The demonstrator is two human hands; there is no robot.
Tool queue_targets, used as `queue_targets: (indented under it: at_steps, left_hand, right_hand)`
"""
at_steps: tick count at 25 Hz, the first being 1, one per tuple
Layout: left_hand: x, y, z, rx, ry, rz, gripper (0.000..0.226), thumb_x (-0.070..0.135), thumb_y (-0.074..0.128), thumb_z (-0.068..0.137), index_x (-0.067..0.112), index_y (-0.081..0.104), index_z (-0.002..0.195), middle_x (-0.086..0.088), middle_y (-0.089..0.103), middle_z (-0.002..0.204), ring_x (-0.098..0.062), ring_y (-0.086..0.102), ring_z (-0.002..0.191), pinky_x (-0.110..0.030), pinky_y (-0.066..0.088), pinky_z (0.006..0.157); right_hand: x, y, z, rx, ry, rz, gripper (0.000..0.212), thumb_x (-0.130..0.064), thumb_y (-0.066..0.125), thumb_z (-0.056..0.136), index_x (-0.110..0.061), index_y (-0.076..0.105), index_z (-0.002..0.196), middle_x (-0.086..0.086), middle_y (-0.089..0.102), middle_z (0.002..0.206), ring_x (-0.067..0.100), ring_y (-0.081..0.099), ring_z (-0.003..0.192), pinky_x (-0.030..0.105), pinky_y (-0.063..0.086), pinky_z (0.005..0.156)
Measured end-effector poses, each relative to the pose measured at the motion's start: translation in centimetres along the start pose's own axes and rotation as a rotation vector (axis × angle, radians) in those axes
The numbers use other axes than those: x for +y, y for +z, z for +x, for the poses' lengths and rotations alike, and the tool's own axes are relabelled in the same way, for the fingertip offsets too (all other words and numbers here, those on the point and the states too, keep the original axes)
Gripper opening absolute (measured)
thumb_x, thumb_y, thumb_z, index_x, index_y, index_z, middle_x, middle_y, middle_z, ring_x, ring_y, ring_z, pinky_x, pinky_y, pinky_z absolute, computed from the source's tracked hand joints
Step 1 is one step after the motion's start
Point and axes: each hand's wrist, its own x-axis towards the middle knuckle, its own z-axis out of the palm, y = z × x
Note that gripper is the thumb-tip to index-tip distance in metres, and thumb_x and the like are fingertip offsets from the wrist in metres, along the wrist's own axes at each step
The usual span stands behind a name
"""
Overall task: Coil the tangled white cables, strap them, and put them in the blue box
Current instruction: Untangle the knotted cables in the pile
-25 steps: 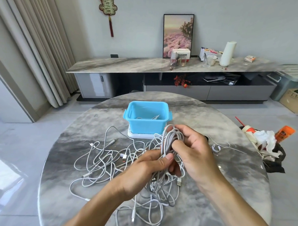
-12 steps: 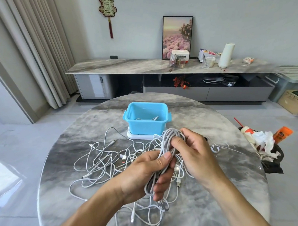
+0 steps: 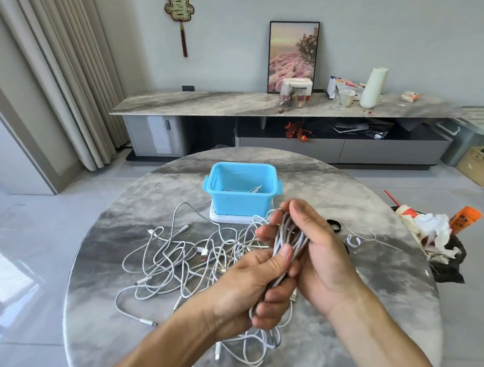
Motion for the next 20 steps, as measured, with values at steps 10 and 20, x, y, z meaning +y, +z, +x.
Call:
queue_targets:
  at_steps: [10, 20]
  left_hand:
    - [-0.3, -0.5, 0.6, -0.025, -0.109, -0.051, 0.032, 0.041, 0.044, 0.091, 0.015, 0.06, 0.082, 0.003, 0.026, 0.054, -0.005, 0.022, 0.038, -0.015, 0.016, 0.034]
    - [-1.3, 1.0, 1.9, 0.252, 0.127, 0.536, 0.044, 0.04, 0.038, 0.104, 0.026, 0.049, 0.063, 0.013, 0.031, 0.047, -0.007, 0.027, 0.039, -0.022, 0.03, 0.041]
  right_hand:
    - [1.3, -0.7, 0.9, 0.303, -0.034, -0.048, 0.045, -0.057, 0.047, 0.094, -0.019, 0.045, 0.07, -0.004, 0.031, 0.048, 0.012, 0.041, 0.043, 0.034, 0.018, 0.054]
    - [0.7, -0.8, 1.2, 0.537, -0.086, -0.143, 0.05, -0.05, 0.044, 0.1, -0.017, 0.042, 0.063, 0.001, 0.04, 0.042, 0.019, 0.044, 0.044, 0.03, 0.036, 0.051]
